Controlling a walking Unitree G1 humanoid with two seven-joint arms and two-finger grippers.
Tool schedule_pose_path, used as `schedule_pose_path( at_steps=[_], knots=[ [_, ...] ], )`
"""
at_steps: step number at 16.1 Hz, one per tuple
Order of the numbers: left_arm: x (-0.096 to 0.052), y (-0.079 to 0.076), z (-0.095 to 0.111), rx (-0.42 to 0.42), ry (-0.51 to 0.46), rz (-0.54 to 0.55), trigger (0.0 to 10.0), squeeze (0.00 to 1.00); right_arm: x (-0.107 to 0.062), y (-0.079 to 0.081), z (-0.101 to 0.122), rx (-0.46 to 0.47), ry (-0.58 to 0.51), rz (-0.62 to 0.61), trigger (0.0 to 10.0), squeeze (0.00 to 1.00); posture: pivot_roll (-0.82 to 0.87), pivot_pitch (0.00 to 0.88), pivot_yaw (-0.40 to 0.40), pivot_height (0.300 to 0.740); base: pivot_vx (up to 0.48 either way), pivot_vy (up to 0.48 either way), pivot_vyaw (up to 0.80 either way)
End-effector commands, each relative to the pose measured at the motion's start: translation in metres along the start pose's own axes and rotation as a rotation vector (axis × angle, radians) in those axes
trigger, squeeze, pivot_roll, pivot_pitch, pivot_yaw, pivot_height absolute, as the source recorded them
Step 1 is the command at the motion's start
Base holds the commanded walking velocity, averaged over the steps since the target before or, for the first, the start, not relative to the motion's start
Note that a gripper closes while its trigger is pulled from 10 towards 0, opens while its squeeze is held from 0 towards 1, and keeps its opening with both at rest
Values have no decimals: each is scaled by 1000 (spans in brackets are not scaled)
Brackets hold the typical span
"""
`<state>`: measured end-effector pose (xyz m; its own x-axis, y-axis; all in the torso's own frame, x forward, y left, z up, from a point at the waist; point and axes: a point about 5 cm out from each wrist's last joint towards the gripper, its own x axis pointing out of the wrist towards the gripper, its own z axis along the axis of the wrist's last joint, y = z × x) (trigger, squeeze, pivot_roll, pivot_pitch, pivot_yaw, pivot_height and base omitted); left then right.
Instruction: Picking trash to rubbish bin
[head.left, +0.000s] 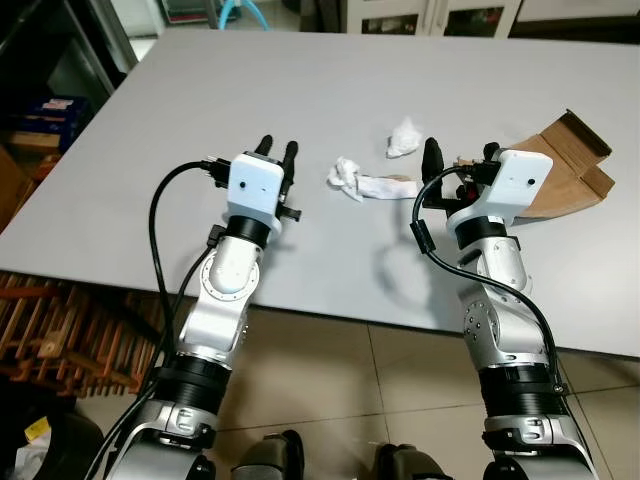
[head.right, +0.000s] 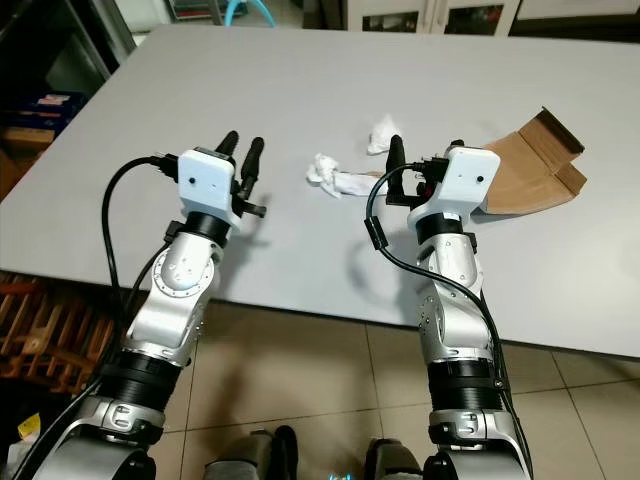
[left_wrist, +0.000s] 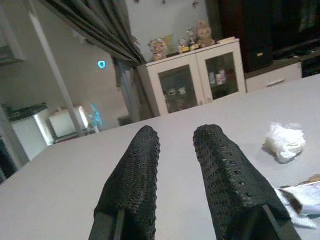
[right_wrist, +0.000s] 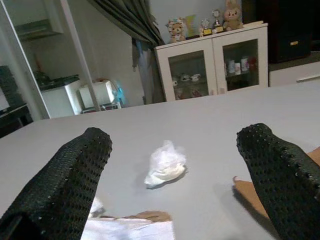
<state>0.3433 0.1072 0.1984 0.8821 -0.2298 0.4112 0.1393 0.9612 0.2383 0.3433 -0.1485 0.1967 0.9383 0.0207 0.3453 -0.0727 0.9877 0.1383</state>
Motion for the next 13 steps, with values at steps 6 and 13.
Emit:
schedule_pose_path(
  at_steps=[6, 13],
  knots=[
    [-1, 3, -2, 18, 12, 10, 10000, 0, 1, 4, 1, -2, 4, 15, 10000, 0, -23, 192, 50, 740, 0, -358, 0],
    [-1, 4, -2, 19, 13, 13, 10000, 0, 0, 7, 0, -5, 11, 29, 10000, 0, -23, 190, 51, 740, 0, -410, 0]
  ],
)
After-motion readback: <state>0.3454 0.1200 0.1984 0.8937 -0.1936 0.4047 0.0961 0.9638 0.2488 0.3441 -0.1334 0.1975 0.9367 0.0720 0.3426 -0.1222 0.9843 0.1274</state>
